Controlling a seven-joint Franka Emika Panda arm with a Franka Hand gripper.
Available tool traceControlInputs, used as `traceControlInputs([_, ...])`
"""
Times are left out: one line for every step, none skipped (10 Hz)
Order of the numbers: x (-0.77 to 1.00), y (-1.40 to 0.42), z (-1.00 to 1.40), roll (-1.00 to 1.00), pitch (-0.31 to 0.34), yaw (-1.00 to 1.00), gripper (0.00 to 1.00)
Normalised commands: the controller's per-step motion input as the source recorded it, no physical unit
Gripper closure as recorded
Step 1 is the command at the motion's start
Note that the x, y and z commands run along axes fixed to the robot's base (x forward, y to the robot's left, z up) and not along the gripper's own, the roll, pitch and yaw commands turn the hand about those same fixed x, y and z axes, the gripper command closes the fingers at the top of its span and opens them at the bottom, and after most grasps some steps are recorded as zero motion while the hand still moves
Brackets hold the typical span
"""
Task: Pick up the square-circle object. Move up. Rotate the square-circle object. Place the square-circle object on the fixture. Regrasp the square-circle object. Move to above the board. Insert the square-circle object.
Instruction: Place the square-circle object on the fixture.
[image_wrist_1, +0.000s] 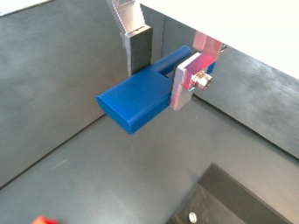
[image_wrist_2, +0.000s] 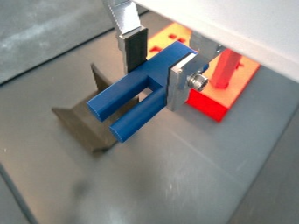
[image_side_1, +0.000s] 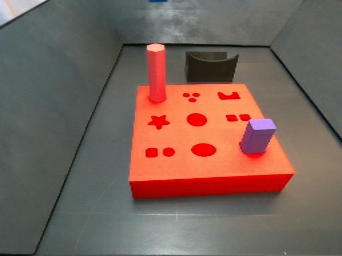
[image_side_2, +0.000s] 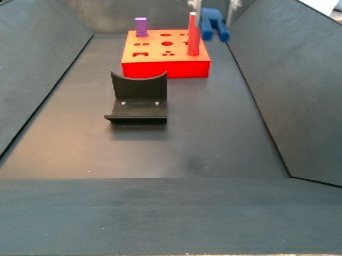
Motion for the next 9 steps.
traceControlInputs([1.0,-0.38,0.19,-0.09,0.141,0.04,1.0])
traceControlInputs([1.0,-0.33,0.17,-0.07,0.14,0.04,1.0])
traceControlInputs([1.0,-0.3,0.16,-0.07,0.146,0.03,1.0])
traceControlInputs([1.0,-0.25,0.13,-0.07,0.146,0.03,1.0])
traceControlInputs([1.0,-0.22,0.11,-0.06,0.143,0.03,1.0])
traceControlInputs([1.0,-0.21,0.11,-0.06,0.146,0.03,1.0])
traceControlInputs([1.0,-0.16,0.08,-0.06,0.153,0.03,1.0])
traceControlInputs([1.0,-0.14,0.07,-0.06,0.153,0.03,1.0])
traceControlInputs([1.0,-0.11,0.06,-0.07,0.156,0.03,1.0])
